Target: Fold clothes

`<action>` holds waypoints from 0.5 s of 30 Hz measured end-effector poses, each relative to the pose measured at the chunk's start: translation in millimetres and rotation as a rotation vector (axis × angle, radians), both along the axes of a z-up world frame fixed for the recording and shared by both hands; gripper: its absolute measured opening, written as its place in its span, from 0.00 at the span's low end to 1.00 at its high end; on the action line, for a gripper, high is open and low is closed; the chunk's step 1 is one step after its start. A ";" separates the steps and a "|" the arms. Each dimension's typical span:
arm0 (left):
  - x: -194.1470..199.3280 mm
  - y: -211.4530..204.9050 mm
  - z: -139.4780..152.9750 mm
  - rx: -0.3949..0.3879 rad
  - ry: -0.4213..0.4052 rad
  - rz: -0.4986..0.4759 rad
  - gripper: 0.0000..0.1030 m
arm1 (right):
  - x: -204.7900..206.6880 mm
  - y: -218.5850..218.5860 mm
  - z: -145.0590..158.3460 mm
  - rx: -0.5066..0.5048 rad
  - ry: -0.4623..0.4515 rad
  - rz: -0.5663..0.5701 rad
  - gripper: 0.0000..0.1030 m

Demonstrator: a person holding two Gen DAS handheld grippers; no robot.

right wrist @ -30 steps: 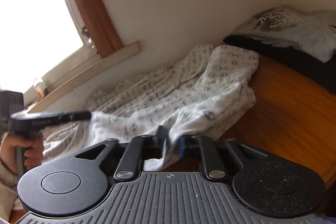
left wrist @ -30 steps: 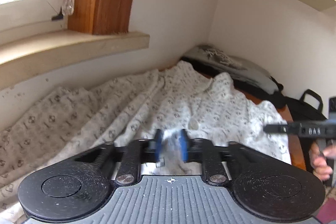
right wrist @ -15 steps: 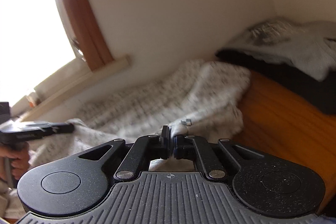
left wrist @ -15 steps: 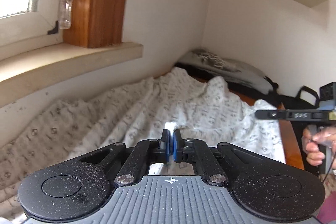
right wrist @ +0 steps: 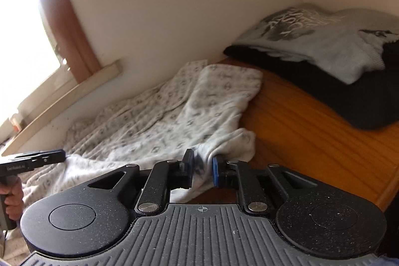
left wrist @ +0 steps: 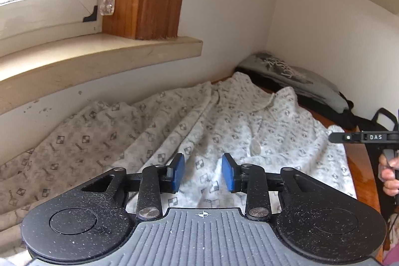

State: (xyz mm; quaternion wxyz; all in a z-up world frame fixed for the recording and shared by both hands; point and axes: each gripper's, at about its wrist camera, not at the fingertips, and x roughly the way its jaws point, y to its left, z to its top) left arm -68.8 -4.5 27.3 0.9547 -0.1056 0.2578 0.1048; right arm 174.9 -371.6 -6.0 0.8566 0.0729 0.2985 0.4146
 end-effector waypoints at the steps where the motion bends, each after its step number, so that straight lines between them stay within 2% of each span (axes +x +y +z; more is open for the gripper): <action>1: -1.1 0.7 1.9 0.000 -0.006 0.005 0.35 | -0.9 -2.9 0.7 -0.015 -0.025 -0.030 0.14; 5: -5.2 2.5 14.3 -0.001 -0.036 0.015 0.36 | -9.4 -11.0 4.1 -0.053 -0.129 -0.141 0.17; 7: -8.7 3.1 20.6 -0.018 -0.043 0.015 0.44 | -20.3 -12.4 9.0 -0.075 -0.211 -0.183 0.18; 8: -10.6 1.9 23.8 -0.013 -0.034 0.014 0.50 | -27.9 -12.3 12.5 -0.078 -0.259 -0.182 0.22; 10: -19.6 -3.4 30.0 0.019 -0.020 0.014 0.51 | -41.2 -7.5 18.3 -0.081 -0.333 -0.140 0.31; 11: -26.8 -5.6 33.4 0.038 -0.010 0.017 0.51 | -45.1 -3.8 19.6 -0.074 -0.335 -0.091 0.34; 15: -70.1 -8.5 49.5 0.100 0.005 0.069 0.63 | -52.2 18.5 18.4 -0.061 -0.280 0.135 0.34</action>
